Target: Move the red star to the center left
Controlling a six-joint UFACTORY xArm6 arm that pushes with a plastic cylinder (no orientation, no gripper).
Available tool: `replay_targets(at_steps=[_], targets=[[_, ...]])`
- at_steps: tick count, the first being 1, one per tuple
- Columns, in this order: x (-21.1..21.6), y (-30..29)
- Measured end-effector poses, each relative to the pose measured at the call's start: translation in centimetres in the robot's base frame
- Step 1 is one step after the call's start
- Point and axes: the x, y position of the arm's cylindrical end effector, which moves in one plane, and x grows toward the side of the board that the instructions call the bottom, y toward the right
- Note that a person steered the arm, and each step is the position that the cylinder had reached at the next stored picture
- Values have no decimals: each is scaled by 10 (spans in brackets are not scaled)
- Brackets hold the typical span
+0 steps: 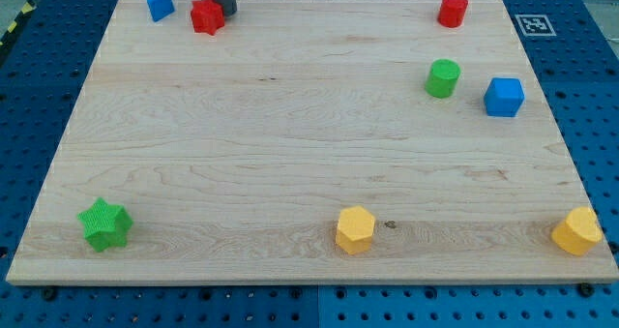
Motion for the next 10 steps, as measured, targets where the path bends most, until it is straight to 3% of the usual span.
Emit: replay_targets(at_steps=[2, 4, 6, 10], targets=[[22, -17], [-1, -17], [14, -19], [33, -78]])
